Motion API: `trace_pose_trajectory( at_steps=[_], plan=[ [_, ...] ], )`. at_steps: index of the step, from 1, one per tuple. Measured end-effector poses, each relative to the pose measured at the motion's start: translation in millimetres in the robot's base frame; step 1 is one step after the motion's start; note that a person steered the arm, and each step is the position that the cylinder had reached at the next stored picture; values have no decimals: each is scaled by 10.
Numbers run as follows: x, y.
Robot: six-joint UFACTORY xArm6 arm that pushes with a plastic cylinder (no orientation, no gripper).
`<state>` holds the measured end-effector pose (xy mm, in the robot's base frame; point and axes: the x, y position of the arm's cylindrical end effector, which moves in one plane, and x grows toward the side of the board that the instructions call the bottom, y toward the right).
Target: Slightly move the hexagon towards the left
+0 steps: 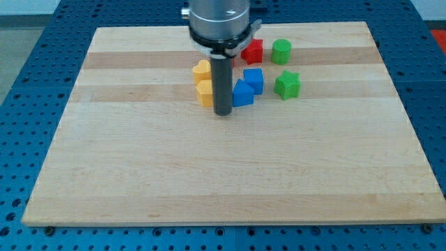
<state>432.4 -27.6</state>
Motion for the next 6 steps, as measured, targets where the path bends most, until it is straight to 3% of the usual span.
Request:
trace_pose_trajectory(
  at_steps=[6],
  plan=[
    [-362,60]
  ],
)
